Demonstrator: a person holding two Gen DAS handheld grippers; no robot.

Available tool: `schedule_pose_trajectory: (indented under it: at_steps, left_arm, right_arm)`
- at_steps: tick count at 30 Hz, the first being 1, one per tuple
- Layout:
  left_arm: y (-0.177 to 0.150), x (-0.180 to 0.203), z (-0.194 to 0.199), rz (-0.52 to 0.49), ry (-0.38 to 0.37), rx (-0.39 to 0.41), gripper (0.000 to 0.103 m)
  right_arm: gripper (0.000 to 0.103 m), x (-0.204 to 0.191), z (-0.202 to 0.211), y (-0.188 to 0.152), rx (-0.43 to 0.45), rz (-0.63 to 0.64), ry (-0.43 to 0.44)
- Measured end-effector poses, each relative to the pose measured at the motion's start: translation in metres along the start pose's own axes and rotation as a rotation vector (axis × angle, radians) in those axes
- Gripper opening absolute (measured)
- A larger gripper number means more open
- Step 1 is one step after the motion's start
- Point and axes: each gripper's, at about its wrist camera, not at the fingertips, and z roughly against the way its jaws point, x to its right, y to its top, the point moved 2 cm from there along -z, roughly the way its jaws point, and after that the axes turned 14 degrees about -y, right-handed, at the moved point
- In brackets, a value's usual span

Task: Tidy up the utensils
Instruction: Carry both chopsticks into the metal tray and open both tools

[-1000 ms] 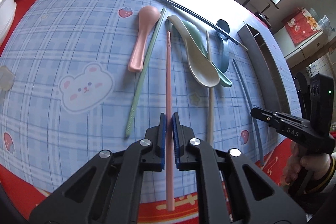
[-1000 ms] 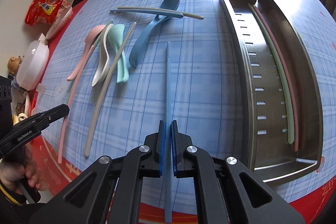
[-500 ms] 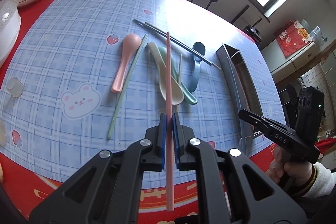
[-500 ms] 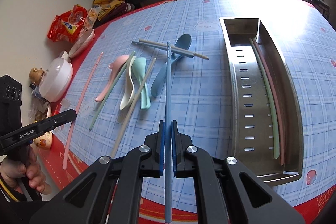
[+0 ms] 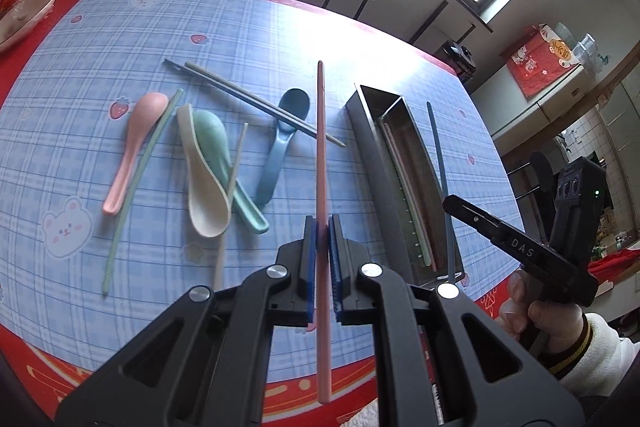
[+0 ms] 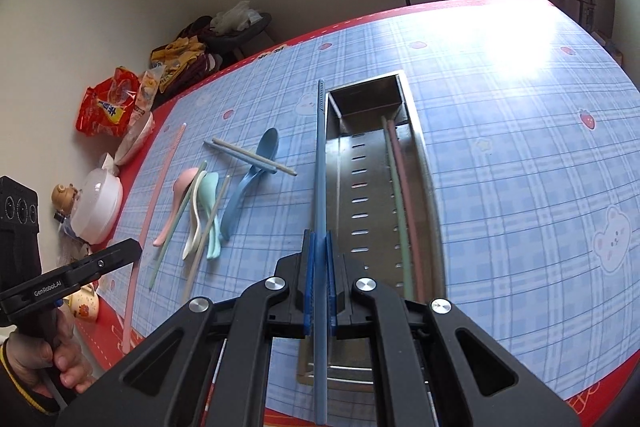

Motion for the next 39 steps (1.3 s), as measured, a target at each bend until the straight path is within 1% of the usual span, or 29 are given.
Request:
schedule_pose_trajectory:
  at_steps: [3, 6, 13, 16, 20, 23, 29, 31, 32, 33, 34, 35, 36, 37, 38, 39]
  left_arm:
    - [0.005, 0.014, -0.021, 0.012, -0.013, -0.006, 0.01]
    - [0.013, 0.025, -0.046, 0.037, -0.027, -0.009, 0.01]
    - [0.022, 0.045, -0.108, 0.102, -0.041, -0.041, 0.01]
    - [0.021, 0.054, -0.126, 0.102, -0.045, -0.062, 0.01]
    - [0.024, 0.052, -0.141, 0.127, -0.032, -0.07, 0.01]
    - [0.024, 0.054, -0.151, 0.122, -0.021, -0.079, 0.01]
    - [0.027, 0.056, -0.162, 0.131, -0.038, -0.096, 0.01]
    - [0.029, 0.059, -0.158, 0.128, -0.044, -0.084, 0.014]
    - [0.031, 0.061, -0.156, 0.122, -0.048, -0.079, 0.021]
    - [0.032, 0.063, -0.154, 0.114, -0.049, -0.073, 0.025]
    - [0.034, 0.065, -0.15, 0.105, -0.048, -0.066, 0.026]
    - [0.035, 0.068, -0.145, 0.094, -0.043, -0.055, 0.028]
    - [0.036, 0.07, -0.139, 0.084, -0.038, -0.043, 0.035]
    - [0.036, 0.072, -0.133, 0.071, -0.028, -0.031, 0.04]
    - [0.036, 0.075, -0.127, 0.052, -0.014, -0.019, 0.047]
    - [0.034, 0.077, -0.119, 0.03, -0.002, -0.008, 0.049]
  right_arm:
    - [0.006, 0.016, -0.007, 0.009, -0.011, -0.009, 0.001]
    - [0.006, 0.023, -0.017, 0.017, -0.02, 0.005, 0.002]
    - [0.006, 0.032, -0.044, 0.026, -0.077, 0.026, 0.005]
    - [0.006, 0.035, -0.052, 0.03, -0.092, 0.017, 0.011]
    - [0.006, 0.037, -0.059, 0.034, -0.113, 0.019, 0.018]
    - [0.006, 0.038, -0.061, 0.035, -0.119, 0.028, 0.018]
    - [0.008, 0.038, -0.061, 0.037, -0.12, 0.027, 0.045]
    - [0.008, 0.04, -0.057, 0.038, -0.11, 0.019, 0.049]
    - [0.008, 0.041, -0.055, 0.039, -0.105, 0.016, 0.051]
    - [0.008, 0.042, -0.051, 0.04, -0.096, 0.014, 0.053]
    - [0.01, 0.043, -0.047, 0.042, -0.084, 0.017, 0.049]
    - [0.018, 0.045, -0.042, 0.043, -0.067, 0.023, 0.042]
    - [0.023, 0.046, -0.037, 0.043, -0.048, 0.028, 0.039]
    - [0.036, 0.047, -0.032, 0.044, -0.03, 0.034, 0.034]
    - [0.046, 0.047, -0.026, 0.043, -0.009, 0.042, 0.026]
    - [0.05, 0.047, -0.021, 0.043, 0.009, 0.05, 0.019]
